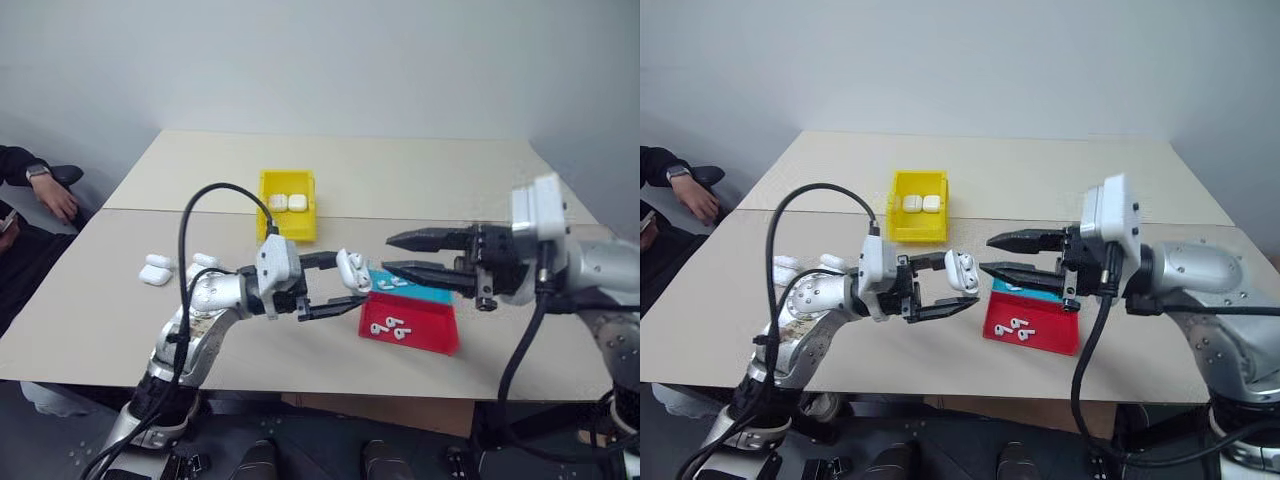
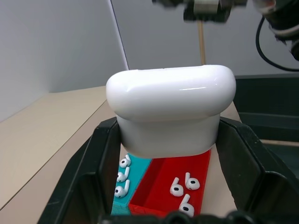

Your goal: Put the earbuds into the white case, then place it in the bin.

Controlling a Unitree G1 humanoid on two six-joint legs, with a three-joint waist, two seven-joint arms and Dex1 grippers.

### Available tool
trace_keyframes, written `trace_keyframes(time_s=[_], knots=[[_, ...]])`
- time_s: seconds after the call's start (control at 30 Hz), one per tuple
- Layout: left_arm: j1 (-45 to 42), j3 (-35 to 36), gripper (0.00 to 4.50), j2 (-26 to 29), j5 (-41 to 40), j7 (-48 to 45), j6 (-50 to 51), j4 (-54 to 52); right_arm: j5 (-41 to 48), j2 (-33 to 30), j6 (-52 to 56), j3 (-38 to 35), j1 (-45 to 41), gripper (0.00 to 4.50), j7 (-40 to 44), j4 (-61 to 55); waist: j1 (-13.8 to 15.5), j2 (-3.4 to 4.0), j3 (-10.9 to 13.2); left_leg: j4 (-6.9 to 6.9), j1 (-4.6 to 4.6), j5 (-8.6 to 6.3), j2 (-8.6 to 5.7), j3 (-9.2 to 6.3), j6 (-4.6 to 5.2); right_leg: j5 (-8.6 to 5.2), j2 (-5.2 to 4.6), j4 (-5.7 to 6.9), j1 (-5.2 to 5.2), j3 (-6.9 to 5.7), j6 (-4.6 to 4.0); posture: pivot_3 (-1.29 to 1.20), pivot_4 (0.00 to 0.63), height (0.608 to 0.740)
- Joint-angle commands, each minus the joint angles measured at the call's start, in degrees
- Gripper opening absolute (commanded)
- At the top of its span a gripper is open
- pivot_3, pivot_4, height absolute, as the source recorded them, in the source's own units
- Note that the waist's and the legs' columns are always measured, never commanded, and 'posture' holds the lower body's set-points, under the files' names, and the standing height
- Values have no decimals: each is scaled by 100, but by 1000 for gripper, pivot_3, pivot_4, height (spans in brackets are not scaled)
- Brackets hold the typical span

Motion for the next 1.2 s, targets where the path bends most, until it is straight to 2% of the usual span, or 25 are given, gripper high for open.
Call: trace_keyframes(time_s=[0.03,0.1,0.4,0.7,0.93,1.2], knots=[[-190,-80,2782,63,206,-121,-206,20,74,-96,155,158,-432,659,-65,-90,-5,0,0,0,-1,0,0,1,0,0,0,-1,1,0,0,0,150,740],[-229,-75,2782,25,189,-146,-196,56,-18,-62,376,465,-808,35,-182,52,-21,1,0,-2,-2,0,0,3,0,0,-1,-3,-2,1,0,0,150,740],[-427,-205,2782,-74,369,-204,-241,222,-791,164,295,1517,-1230,35,-94,86,31,1,0,-7,-28,1,-1,2,4,0,-1,-3,-26,-1,0,0,150,740],[-393,-251,2782,-100,510,-252,-405,310,-1630,364,-30,2114,-1250,35,97,116,29,1,0,-1,-28,1,0,1,4,3,1,3,-28,-1,4,0,150,740],[-287,-91,2782,-173,282,-258,-374,153,-2020,233,-66,2144,-1142,35,194,261,31,1,0,-1,-28,1,0,1,4,3,1,4,-28,-1,5,0,150,740],[-201,1,2782,-212,233,-204,-387,155,-1987,-13,-153,1712,-909,35,321,311,34,1,0,1,-28,1,-1,1,4,4,1,5,-25,-1,6,0,150,740]])
